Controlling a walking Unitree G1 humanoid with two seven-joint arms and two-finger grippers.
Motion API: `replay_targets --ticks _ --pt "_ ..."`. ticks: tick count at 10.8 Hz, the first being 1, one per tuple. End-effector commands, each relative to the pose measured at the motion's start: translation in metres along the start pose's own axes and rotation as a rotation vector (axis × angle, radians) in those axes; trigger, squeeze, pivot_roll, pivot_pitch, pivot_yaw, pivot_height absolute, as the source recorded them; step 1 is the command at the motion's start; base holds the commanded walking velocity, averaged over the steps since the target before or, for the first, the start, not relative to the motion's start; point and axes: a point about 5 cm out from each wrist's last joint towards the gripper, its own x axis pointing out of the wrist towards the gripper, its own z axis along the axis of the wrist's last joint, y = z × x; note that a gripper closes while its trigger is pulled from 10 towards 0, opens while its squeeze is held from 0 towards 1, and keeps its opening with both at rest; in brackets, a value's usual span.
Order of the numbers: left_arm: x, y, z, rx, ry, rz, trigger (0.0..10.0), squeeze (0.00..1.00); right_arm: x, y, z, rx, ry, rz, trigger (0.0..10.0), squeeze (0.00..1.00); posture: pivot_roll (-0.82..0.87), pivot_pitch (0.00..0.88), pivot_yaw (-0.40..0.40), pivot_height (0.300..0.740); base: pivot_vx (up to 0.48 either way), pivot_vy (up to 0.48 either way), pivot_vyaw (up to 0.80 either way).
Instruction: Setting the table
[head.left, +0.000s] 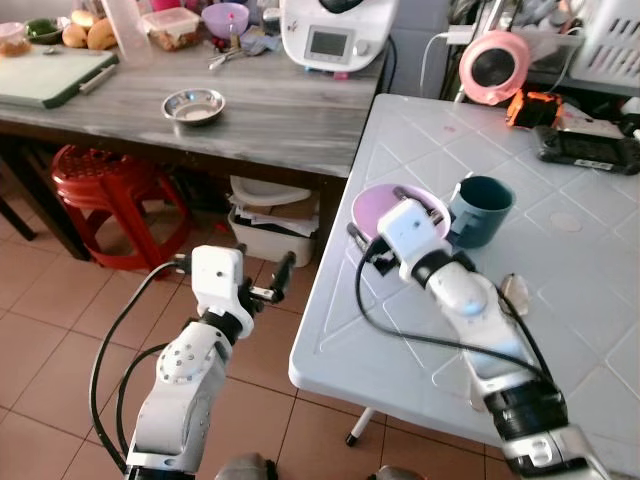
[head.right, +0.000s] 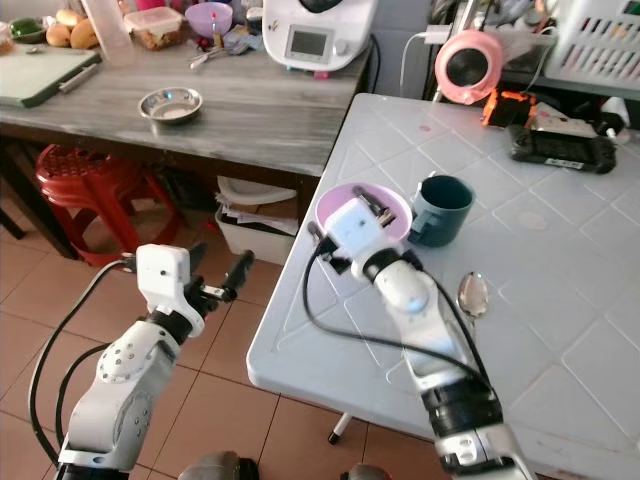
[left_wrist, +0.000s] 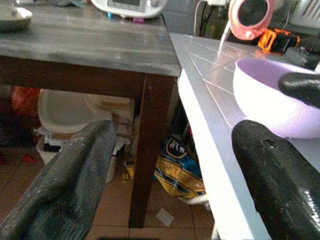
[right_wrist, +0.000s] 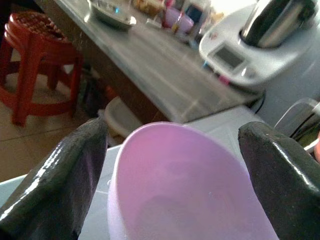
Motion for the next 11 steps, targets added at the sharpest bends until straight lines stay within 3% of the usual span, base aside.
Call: replay_targets --ticks 1,3,5,7,11 --pt "-0.001 -0.002 0.002 0.008 0.002 -0.018 10.0 0.0 0.003 -0.001 -0.002 0.031 0.032 0.022 10.0 0.0 0.04 0.014 0.014 0.74 0.0 0.0 0.0" --pt "0.001 -0.003 0.002 0.011 0.008 -0.027 10.0 0.0 0.008 0.0 0.001 0.087 0.04 0.051 10.0 0.0 0.04 0.014 0.012 0.74 0.0 0.0 0.0" --pt "0.001 -0.003 0.003 0.011 0.007 -0.024 10.0 0.0 0.011 0.004 0.01 0.036 0.022 0.1 10.0 0.0 0.04 0.013 0.008 0.74 0.0 0.0 0.0" --pt "0.001 -0.004 0.002 0.012 0.008 -0.023 10.0 0.0 0.01 0.008 0.008 0.049 0.044 0.116 10.0 0.0 0.04 0.011 0.006 0.74 0.0 0.0 0.0" --pt "0.002 -0.003 -0.003 0.02 0.053 -0.019 10.0 0.0 0.003 0.016 -0.002 0.073 0.172 0.153 10.0 0.0 0.03 0.013 0.01 0.74 0.0 0.0 0.0"
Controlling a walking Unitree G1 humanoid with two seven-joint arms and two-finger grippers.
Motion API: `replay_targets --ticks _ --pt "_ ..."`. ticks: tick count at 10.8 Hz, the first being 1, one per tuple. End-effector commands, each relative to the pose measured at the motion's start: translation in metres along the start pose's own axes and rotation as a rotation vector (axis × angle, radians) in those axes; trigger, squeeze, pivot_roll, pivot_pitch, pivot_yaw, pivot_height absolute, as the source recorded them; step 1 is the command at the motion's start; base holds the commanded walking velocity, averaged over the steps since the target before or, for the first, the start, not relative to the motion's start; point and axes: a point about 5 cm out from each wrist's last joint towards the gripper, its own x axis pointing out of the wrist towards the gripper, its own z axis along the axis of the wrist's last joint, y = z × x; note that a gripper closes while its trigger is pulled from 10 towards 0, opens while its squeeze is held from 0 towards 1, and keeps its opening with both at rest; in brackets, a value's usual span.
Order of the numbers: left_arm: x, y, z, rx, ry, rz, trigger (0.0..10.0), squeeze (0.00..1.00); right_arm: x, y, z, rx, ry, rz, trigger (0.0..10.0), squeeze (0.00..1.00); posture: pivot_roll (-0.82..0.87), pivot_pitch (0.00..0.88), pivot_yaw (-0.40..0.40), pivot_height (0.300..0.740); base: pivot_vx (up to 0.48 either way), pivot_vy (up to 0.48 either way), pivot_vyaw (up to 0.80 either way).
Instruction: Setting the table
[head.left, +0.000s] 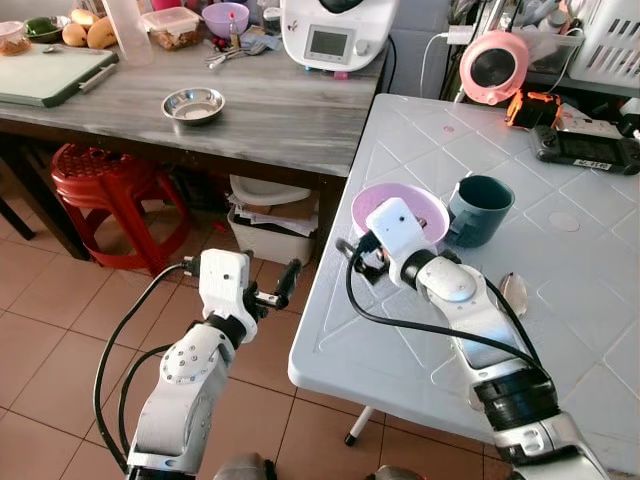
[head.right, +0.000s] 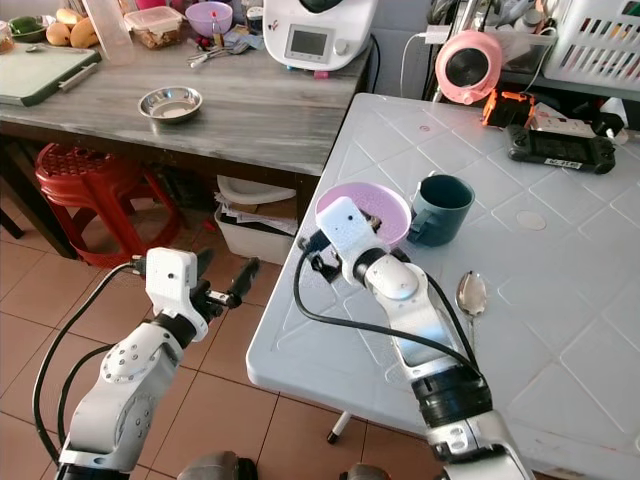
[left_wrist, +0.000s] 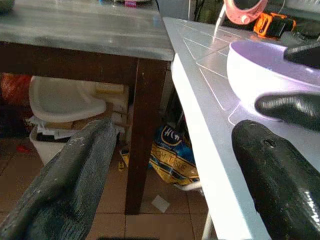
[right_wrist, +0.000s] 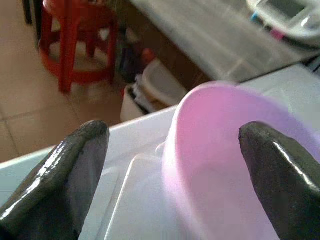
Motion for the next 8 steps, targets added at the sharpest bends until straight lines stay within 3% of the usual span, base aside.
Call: replay_targets --ticks 1,5,6,7,8 --pt "0.001 -0.001 0.002 0.018 0.007 -0.005 10.0 0.0 -0.002 0.003 0.002 -0.004 0.006 0.024 10.0 0.0 0.03 0.013 0.01 0.74 0.0 0.0 0.0" --pt "0.002 -0.001 -0.001 0.019 0.037 -0.01 10.0 0.0 -0.007 0.002 -0.007 -0.041 0.089 0.1 10.0 0.0 0.02 0.015 0.009 0.74 0.0 0.0 0.0" --pt "0.002 -0.001 -0.002 0.02 0.047 -0.008 10.0 0.0 -0.007 -0.002 -0.009 -0.059 0.107 0.099 7.2 0.0 0.02 0.015 0.009 0.74 0.0 0.0 0.0" --pt "0.002 -0.001 -0.003 0.02 0.054 -0.006 10.0 0.0 -0.008 -0.006 -0.01 -0.07 0.12 0.091 2.0 0.0 0.02 0.014 0.009 0.74 0.0 0.0 0.0" --pt "0.002 0.0 -0.004 0.021 0.056 -0.006 10.0 0.0 -0.008 -0.01 -0.009 -0.081 0.126 0.079 0.0 0.0 0.02 0.015 0.009 0.74 0.0 0.0 0.0"
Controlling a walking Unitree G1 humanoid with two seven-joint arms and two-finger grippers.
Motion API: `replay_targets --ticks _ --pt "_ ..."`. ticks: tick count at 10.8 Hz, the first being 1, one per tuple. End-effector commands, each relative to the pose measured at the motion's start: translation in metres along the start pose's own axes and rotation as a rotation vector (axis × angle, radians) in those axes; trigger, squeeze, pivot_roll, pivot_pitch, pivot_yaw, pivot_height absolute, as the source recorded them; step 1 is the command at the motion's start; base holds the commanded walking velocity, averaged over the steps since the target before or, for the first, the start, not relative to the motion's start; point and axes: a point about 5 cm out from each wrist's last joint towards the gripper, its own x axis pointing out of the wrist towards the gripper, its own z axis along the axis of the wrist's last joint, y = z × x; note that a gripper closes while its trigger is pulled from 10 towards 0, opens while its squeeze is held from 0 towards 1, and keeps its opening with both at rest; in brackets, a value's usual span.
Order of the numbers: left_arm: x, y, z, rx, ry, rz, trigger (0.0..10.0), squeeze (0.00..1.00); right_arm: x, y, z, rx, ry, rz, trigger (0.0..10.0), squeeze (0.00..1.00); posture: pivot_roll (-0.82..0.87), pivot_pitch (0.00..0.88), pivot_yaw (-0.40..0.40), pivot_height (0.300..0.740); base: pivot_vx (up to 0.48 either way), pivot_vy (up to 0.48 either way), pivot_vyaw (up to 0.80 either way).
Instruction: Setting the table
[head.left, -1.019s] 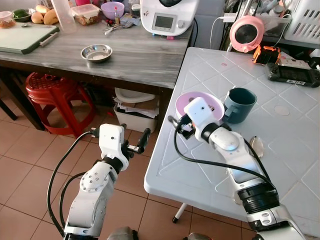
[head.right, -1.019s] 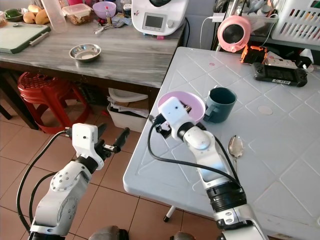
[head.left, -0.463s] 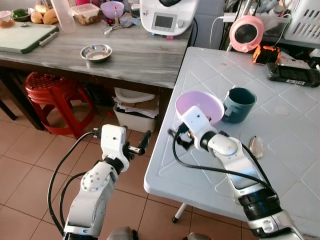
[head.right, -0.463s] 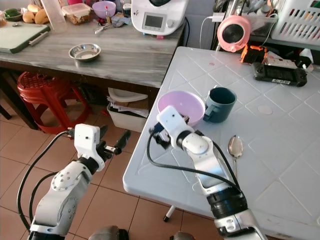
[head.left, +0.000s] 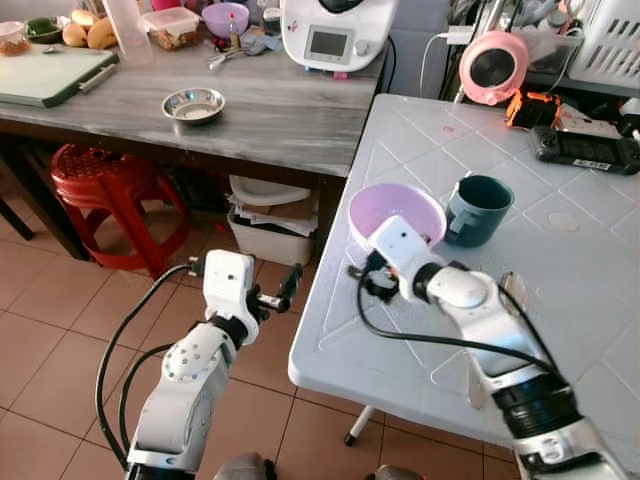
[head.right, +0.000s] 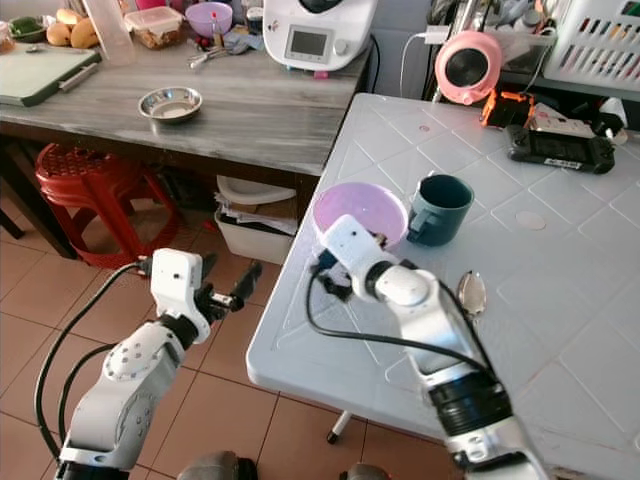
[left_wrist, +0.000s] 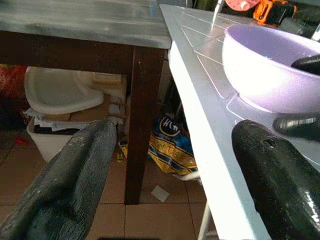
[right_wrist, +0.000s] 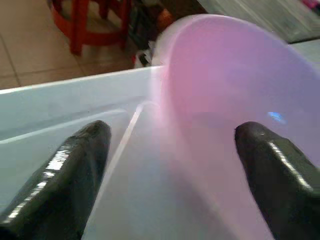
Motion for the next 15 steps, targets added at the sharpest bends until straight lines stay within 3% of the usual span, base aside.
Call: replay_targets --ticks 1,15 --pt "0.001 0.0 -0.001 0.014 0.015 0.004 10.0 0.0 0.001 -0.002 0.003 -0.009 0.003 0.008 0.0 0.0 0.02 0.015 0.01 0.74 0.0 0.0 0.0" --pt "0.003 0.002 -0.007 -0.012 0.075 0.024 10.0 0.0 -0.009 -0.003 -0.019 -0.062 0.105 0.131 0.0 0.0 0.02 0.016 0.011 0.74 0.0 0.0 0.0"
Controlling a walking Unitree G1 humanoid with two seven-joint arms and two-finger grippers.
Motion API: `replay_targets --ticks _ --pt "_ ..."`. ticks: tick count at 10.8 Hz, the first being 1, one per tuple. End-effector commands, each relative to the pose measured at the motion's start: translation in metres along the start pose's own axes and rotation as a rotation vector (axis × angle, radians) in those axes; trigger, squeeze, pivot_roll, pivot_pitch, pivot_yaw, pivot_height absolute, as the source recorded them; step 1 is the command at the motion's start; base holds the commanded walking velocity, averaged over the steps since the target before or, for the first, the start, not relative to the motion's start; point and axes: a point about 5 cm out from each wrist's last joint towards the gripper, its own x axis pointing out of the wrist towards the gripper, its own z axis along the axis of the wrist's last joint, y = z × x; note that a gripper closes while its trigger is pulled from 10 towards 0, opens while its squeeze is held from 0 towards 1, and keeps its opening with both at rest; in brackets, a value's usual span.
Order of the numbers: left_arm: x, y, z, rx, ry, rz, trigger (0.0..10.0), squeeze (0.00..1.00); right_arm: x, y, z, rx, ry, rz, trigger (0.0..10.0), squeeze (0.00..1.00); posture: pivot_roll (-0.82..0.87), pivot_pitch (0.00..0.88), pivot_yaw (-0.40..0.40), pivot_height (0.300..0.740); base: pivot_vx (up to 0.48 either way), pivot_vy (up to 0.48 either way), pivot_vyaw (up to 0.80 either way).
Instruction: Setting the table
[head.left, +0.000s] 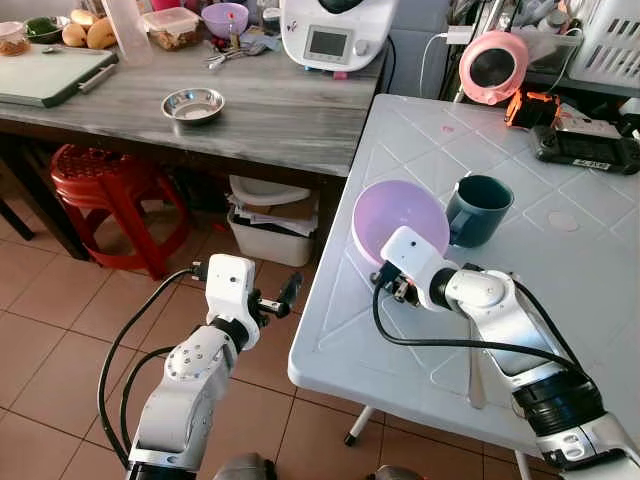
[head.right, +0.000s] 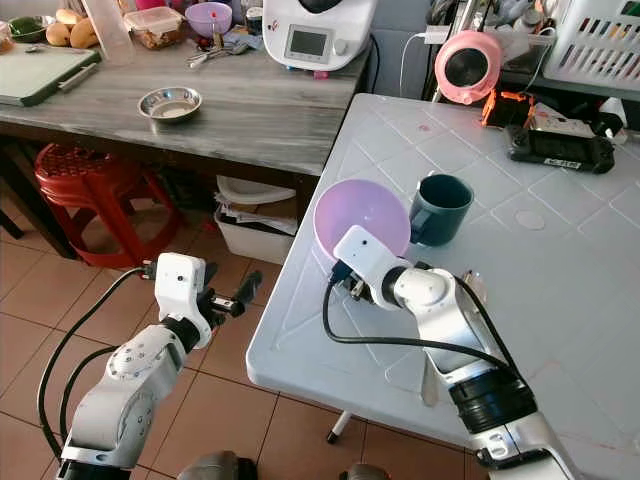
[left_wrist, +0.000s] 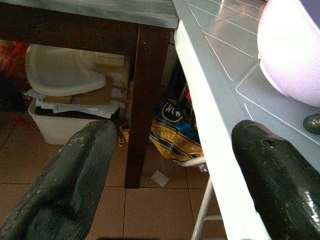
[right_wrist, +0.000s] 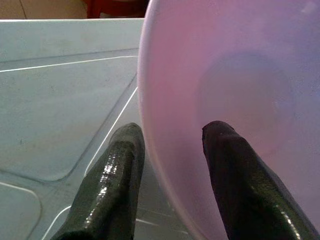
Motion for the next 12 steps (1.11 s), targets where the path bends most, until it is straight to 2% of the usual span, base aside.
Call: replay_targets --ticks 1,12 --pt "0.002 0.001 0.001 0.013 0.011 0.004 10.0 0.0 0.0 0.002 -0.002 -0.011 0.006 0.021 0.0 0.0 0.02 0.014 0.01 0.74 0.0 0.0 0.0" --pt "0.003 0.003 -0.002 0.014 0.015 0.027 10.0 0.0 0.001 0.015 -0.007 -0.06 -0.018 0.041 0.0 0.0 0.01 0.0 0.007 0.74 0.0 0.0 0.0"
